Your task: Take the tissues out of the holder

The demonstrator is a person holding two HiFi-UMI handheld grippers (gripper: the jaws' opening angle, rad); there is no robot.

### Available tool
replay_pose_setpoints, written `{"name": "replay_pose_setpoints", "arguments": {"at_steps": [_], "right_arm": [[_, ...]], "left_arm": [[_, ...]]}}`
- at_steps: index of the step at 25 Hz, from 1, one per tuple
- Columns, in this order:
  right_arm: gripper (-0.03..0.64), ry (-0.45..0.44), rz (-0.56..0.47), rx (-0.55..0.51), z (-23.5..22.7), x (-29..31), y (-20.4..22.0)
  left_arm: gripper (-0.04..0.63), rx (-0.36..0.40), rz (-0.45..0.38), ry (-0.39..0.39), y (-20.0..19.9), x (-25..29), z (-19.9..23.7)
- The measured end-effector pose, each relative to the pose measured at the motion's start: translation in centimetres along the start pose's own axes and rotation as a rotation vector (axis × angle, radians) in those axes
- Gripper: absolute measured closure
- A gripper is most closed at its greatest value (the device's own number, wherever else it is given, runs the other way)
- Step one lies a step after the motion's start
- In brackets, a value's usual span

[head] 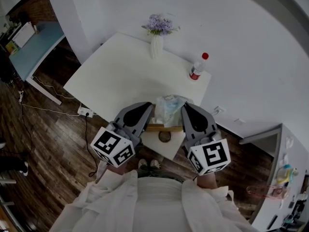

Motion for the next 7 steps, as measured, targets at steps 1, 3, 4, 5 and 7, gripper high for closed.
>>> {"name": "replay_pose_setpoints", "arguments": {"at_steps": [1,3,4,5,7], "right_arm": [[0.606,-0.002,0.003,0.0,-0.08,0.03,0.07],[0.605,-0.003,0.007,0.002,-0.26,0.08,0.15],[0.605,-0.002,0.007,0.003,-0.34,0.07,0.13],[0.606,-0.001,0.006,0.003,-0.4,0.04,0.08],[0.606,0.003,0.003,0.005,-0.5,-0.04,-0.04]], "left_arm": [[0.577,-0.01,-0.002,0.002,-0.04,0.03,0.02],[0.577,-0.02,-0.004,0.005,-0.13,0.09,0.02],[0.577,-0.019,-0.004,0.005,-0.16,0.12,0.0],[0.577,-0.018,-0.002,0.005,-0.17,0.14,-0.02],[0.577,-0.019,0.0,0.007,-0.18,0.16,-0.05]]}}
Point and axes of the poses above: the fingertips, and each gripper's own axes: x forward along the fingers, z to its left, y out of its underside, the point moved 7 cm from there along -x, backward along the fingers, and after that the axes turned 11 degrees about -y, right-handed, at the moved point
